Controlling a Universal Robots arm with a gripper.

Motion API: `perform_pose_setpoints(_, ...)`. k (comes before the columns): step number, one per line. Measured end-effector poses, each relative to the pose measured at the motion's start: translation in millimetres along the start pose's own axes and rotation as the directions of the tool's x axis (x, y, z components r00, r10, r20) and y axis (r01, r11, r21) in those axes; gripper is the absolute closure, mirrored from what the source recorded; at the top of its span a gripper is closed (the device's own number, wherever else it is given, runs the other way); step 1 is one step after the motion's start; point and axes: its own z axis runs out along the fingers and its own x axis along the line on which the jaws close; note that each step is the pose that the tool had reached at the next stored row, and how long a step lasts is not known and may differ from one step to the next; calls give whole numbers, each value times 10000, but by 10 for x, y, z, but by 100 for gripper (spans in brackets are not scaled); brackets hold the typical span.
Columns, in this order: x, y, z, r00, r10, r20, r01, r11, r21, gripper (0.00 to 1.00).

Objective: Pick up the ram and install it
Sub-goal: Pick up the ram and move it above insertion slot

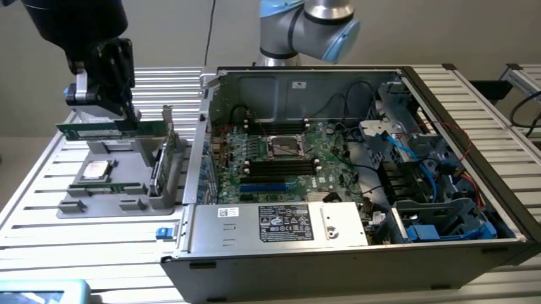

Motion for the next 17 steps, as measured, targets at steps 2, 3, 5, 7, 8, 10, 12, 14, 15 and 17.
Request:
perform_pose_setpoints(2,3,-90,-43,10000,1,1,-1,10000,0,88)
perform_pose_setpoints(3,4,-135,-55,10000,0,-1,0,10000,-2,88)
perform_pose_setpoints(5,5,-224,-69,10000,1,-1,-1,10000,-3,88)
perform_pose_setpoints(7,6,-314,-75,10000,0,0,0,10000,-3,88)
perform_pose_setpoints(8,7,-360,-77,10000,0,0,0,10000,-2,88)
perform_pose_setpoints(10,8,-450,-81,10000,1,0,-1,10000,-2,88)
perform_pose_setpoints(12,9,-544,-85,10000,0,-1,0,10000,-3,88)
perform_pose_setpoints(14,10,-634,-86,10000,1,-10,-1,10000,-3,88)
perform_pose_setpoints(15,10,-679,-87,10000,2,-22,-2,10000,-2,88)
perform_pose_setpoints(17,12,-772,-90,10000,1,-57,-1,10000,-3,88)
